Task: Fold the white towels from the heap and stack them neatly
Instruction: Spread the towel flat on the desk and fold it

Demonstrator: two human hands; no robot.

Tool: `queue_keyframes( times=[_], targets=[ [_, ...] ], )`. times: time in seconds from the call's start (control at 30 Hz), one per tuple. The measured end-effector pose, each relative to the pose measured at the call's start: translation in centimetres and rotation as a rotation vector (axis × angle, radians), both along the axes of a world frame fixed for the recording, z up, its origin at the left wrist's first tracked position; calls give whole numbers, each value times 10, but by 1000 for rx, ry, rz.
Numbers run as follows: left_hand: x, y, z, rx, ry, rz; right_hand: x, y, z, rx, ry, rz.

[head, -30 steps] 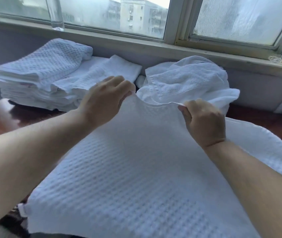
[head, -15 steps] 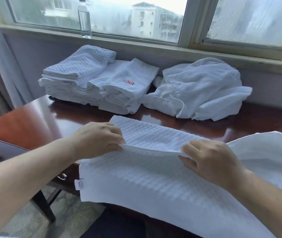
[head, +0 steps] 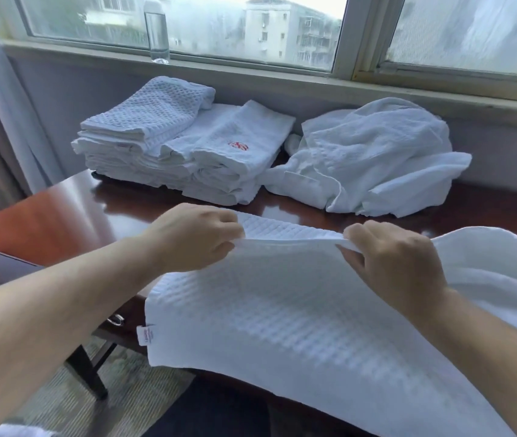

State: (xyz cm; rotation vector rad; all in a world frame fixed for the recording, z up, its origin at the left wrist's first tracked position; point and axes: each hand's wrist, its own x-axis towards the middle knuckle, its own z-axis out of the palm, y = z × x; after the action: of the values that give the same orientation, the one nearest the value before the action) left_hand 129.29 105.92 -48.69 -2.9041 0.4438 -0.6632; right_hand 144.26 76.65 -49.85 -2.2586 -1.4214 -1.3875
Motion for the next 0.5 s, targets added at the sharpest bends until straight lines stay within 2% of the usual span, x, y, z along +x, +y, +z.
queue_keyframes(
  times=[0.1,0.23,0.37,0.43,0.5],
  targets=[
    [9,7,2,-11,-93,31,7,5,8,-3,-70,-75],
    [6,14,-14,68,-1,35,0,-2,-8,-150,-90,20],
    [2,17,-26,46,54,89,-11,-13,-22,-209,54,35],
    [2,18,-23,-8,179,130,-11,-17,-19,-225,139,-17],
    [2,20,-11,-205,458,213,-9,-18,-16,-273,186,-59]
  ],
)
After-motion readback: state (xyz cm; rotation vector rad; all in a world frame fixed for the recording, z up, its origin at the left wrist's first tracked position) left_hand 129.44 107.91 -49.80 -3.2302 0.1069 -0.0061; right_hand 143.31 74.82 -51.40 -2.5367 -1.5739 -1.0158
